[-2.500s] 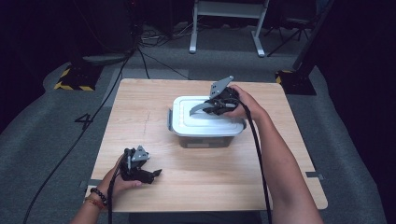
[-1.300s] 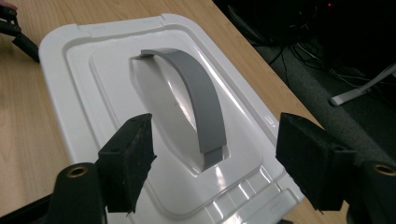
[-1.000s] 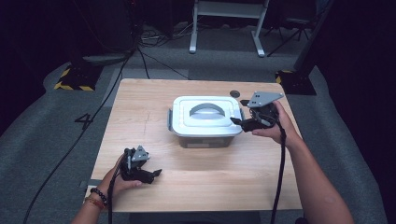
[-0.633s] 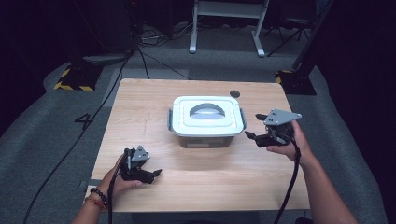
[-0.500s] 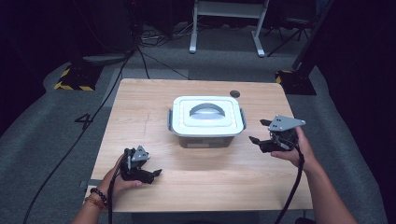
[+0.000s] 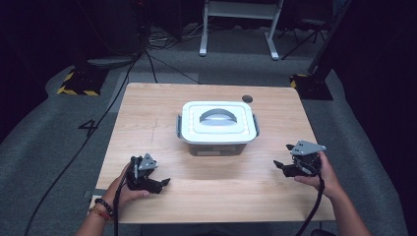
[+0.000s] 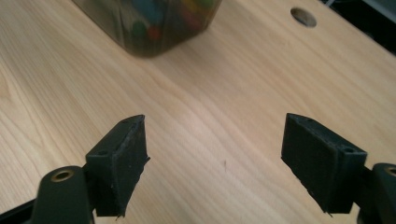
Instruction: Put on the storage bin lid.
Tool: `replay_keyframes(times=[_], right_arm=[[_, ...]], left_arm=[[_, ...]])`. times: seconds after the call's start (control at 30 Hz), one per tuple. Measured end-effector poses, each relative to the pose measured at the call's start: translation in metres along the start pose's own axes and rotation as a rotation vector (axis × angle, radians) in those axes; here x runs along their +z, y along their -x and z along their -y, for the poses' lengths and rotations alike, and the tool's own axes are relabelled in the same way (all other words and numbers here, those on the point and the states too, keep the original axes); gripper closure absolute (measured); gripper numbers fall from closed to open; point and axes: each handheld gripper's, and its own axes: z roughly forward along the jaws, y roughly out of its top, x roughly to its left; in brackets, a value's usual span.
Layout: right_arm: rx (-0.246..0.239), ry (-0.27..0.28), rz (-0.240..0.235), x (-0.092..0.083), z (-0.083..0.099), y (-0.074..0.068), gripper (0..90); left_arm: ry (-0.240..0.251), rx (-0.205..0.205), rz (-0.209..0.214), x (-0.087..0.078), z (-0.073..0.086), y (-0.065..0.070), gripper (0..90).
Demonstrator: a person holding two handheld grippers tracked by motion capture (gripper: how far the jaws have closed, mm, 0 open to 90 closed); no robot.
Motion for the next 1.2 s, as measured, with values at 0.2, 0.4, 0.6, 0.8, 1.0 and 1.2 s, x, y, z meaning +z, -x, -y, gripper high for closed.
replay_keyframes(times=[0.2,0.4,0.6,0.8,1.0,1.2], right_arm=[[0.059,-0.028,0.004,0.004,0.031,0.002,21.2],[0.152,-0.032,0.002,0.002,0.061,0.007,20.7],[0.25,-0.011,0.001,0.0,0.084,0.008,20.4],[0.342,0.004,0.024,-0.004,0.099,0.007,19.7],[0.36,-0.008,0.038,-0.004,0.099,0.007,18.8],[0.36,-0.008,0.037,-0.004,0.099,0.007,18.7]], left_arm=[[0.0,0.002,-0.001,0.0,0.0,0.0,12.4],[-0.001,0.002,-0.001,0.0,0.0,0.0,12.4],[-0.001,0.002,-0.001,0.0,0.0,0.0,12.4],[0.001,0.002,0.001,0.0,0.0,0.0,12.3],[0.001,0.002,0.0,0.0,0.0,0.0,12.3],[0.001,-0.002,-0.003,0.0,0.0,0.0,12.3]])
